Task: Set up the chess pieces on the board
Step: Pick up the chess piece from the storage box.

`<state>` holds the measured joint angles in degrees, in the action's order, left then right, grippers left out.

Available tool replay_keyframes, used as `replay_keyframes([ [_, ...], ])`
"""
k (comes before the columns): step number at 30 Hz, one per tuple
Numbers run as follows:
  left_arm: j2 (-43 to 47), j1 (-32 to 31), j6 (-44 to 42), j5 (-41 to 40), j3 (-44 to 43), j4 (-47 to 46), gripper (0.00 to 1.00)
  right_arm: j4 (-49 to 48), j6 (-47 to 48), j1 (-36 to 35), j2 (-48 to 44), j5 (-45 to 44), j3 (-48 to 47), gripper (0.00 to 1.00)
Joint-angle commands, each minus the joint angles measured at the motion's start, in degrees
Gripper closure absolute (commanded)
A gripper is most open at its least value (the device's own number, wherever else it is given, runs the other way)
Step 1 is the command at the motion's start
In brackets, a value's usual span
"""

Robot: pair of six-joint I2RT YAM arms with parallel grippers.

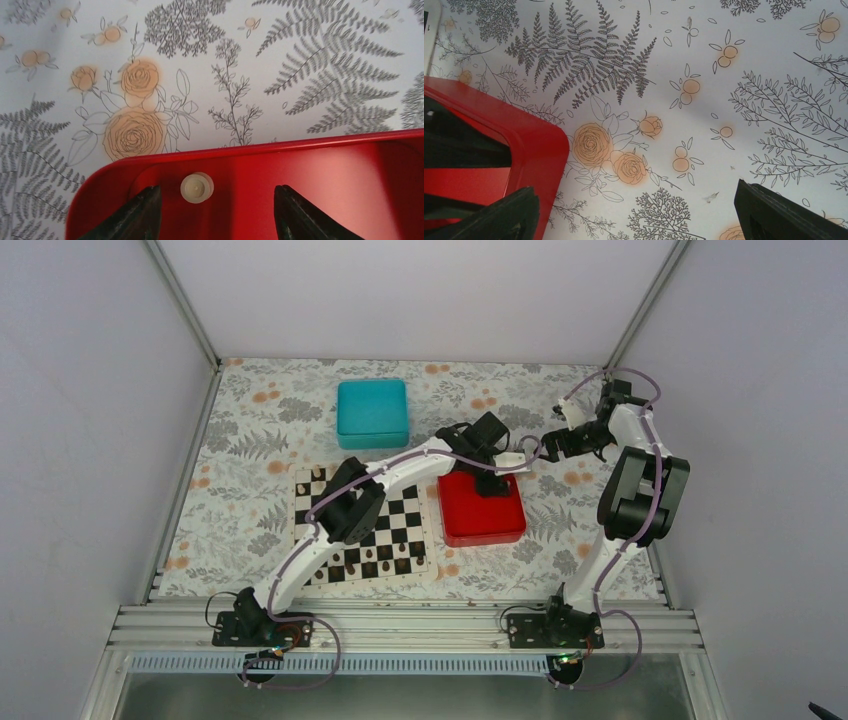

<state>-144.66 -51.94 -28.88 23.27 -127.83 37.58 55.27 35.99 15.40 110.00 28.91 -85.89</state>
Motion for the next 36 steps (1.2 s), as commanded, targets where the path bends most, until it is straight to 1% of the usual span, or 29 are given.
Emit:
replay_keyframes([
  [1,-1.4,-0.4,0.5,-1.2,-2.2,-0.9,0.44,0.1,0.6,-0.2,0.0,1.7,-0.9,0.00],
  [14,-2.5,-0.4,2.4,0.0,-2.1,-3.7,0.44,-0.1,0.6,-0.1,-0.4,2.1,-0.4,0.00],
  [19,-4.0,-0.5,2.5,0.1,-3.2,-3.6,0.46,-0.1,0.8,-0.2,-0.3,2.1,-0.3,0.00],
  [23,-5.5,-0.7,2.6,0.6,-5.5,-2.1,0.53,-0.1,0.8,-0.1,-0.2,2.3,-0.3,0.00],
  [26,-5.5,-0.9,2.5,0.3,-5.3,-2.2,0.58,-0.1,0.9,-0.1,-0.2,2.3,-0.2,0.00],
  [31,-4.8,-0.9,2.2,-0.2,-4.9,-2.1,0.74,-0.2,1.0,-0.2,-0.2,2.6,0.2,0.00],
  [36,-2.8,-0.9,1.8,-1.3,-3.5,-2.2,0.81,-0.2,0.9,-0.2,-0.3,2.6,0.2,0.00],
])
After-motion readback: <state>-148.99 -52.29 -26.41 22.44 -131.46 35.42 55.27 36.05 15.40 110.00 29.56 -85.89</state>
